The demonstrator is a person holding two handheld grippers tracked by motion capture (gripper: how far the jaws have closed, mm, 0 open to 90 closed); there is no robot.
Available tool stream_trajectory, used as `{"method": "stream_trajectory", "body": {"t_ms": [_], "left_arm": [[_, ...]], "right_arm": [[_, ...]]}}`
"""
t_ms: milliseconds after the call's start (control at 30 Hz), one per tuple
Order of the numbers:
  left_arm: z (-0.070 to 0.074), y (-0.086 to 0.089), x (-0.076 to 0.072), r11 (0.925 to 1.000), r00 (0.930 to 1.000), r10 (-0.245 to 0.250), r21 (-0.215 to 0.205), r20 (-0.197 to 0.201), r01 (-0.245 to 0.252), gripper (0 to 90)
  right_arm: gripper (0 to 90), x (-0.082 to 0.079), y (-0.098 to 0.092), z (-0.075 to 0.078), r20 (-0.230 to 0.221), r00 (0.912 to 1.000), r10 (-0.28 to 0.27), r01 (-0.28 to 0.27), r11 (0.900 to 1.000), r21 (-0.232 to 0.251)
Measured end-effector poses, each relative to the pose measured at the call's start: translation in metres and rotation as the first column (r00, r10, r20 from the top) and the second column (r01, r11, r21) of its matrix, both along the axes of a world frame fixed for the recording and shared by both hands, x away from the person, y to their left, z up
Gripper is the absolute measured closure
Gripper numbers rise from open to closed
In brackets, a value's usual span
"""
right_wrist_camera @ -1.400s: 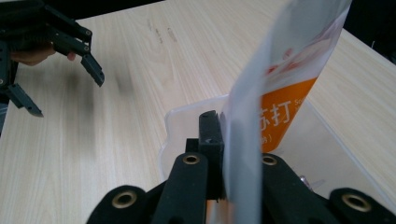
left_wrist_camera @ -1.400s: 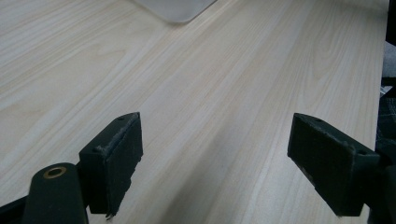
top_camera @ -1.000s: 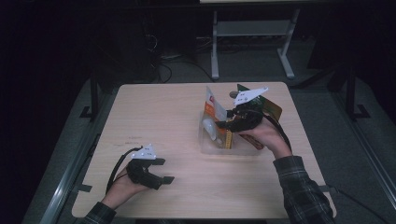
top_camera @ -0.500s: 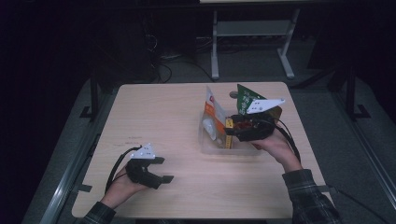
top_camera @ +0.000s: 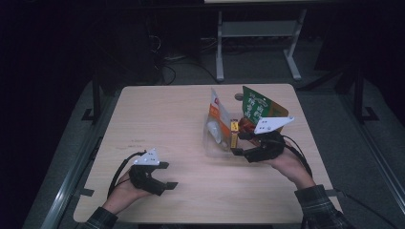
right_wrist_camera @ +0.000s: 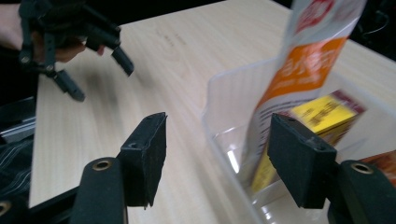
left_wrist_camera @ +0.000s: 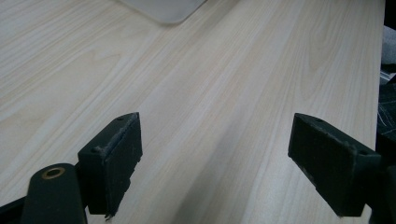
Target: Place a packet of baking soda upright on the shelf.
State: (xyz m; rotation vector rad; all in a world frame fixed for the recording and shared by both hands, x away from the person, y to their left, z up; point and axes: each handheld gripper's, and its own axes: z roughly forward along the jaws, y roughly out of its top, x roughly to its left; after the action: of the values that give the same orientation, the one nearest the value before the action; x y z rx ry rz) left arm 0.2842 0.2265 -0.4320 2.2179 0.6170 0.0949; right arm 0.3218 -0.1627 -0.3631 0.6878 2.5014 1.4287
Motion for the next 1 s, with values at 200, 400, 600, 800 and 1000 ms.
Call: {"method": "stream_trajectory", "body": {"t_ms": [200, 400, 600, 800, 1000], "left_arm": [[0.002, 0.002, -0.004, 0.9999, 1.0000, 0.001, -0.016, 0.006, -0.001, 17.1], [-0.002, 0.002, -0.008, 0.9997, 0.9998, -0.022, -0.015, 0.002, 0.022, 16.8], [-0.010, 0.004, -0.013, 0.9992, 0.9992, -0.039, 0.003, -0.009, 0.039, 16.5], [-0.012, 0.005, -0.020, 0.9995, 0.9994, -0.033, -0.002, -0.012, 0.033, 16.5], [-0.016, 0.003, -0.025, 0.9991, 0.9987, -0.036, 0.019, -0.035, 0.037, 16.5]], "right_arm": [[34.8, -0.014, 0.003, -0.015, -0.024, 0.9997, 0.010, -0.011, 1.000, -0.024], [32.8, -0.028, 0.001, -0.036, -0.054, 0.9985, -0.004, 0.002, 0.999, -0.037], [30.5, -0.037, -0.002, -0.052, -0.062, 0.9980, -0.017, 0.013, 0.998, -0.063], [28.5, -0.048, -0.008, -0.071, -0.087, 0.9952, -0.044, 0.037, 0.996, -0.079], [27.4, -0.057, -0.012, -0.084, -0.097, 0.9937, -0.056, 0.042, 0.990, -0.135]]}}
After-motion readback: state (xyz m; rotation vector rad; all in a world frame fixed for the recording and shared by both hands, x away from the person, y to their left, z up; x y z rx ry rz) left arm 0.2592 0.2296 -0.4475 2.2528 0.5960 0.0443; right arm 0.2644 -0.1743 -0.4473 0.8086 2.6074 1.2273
